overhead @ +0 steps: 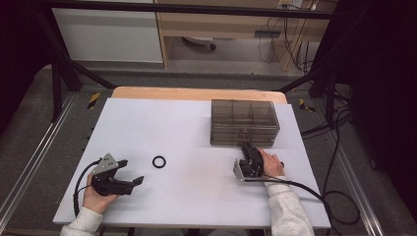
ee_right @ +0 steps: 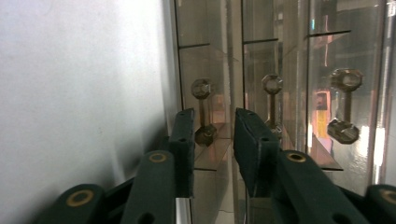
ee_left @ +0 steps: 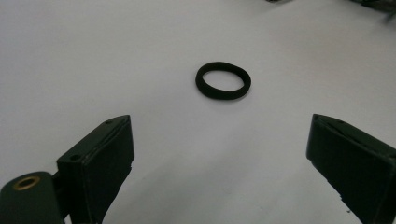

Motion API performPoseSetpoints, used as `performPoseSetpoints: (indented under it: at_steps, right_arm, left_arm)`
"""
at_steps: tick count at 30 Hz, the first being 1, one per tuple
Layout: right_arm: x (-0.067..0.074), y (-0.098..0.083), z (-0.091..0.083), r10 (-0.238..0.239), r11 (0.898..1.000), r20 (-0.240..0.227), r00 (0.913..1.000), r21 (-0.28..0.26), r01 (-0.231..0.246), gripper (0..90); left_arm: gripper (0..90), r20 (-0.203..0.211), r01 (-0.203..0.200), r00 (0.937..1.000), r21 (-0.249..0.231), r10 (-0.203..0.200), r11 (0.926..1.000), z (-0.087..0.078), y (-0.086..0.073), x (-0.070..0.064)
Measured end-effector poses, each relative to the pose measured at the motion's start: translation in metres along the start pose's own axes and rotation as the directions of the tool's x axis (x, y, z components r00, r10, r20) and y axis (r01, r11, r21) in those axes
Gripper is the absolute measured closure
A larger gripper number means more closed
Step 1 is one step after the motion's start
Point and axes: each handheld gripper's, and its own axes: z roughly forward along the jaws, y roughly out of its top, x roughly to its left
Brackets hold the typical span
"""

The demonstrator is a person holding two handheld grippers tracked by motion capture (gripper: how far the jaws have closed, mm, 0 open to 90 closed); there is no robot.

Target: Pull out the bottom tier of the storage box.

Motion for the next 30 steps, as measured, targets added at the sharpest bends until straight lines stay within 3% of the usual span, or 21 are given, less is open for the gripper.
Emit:
performPoseSetpoints:
  at_steps: [7, 17, 30]
  right_arm:
    - [-0.0013, -0.0024, 0.0054, 0.012, 1.0, -0.009, 0.9999, 0.025, -0.011, 62.4]
    - [-0.0035, -0.0035, 0.0072, 0.023, 0.999, -0.024, 0.9994, 0.027, -0.022, 66.9]
    - [-0.0048, -0.0033, 0.0039, 0.003, 1.0, -0.038, 0.9993, 0.019, -0.002, 67.6]
  left_arm:
    - [7.3, 0.0, -0.001, 1.0, 0.003, 0.001, 1.0, 0.0007, -0.0002, -0.0002]
    - [7.4, 0.0, -0.001, 1.0, 0.003, 0.001, 1.0, 0.0009, -0.0002, -0.0005]
    - [7.4, 0.002, 0.0, 1.0, 0.003, 0.0, 1.0, 0.0005, -0.0001, -0.0002]
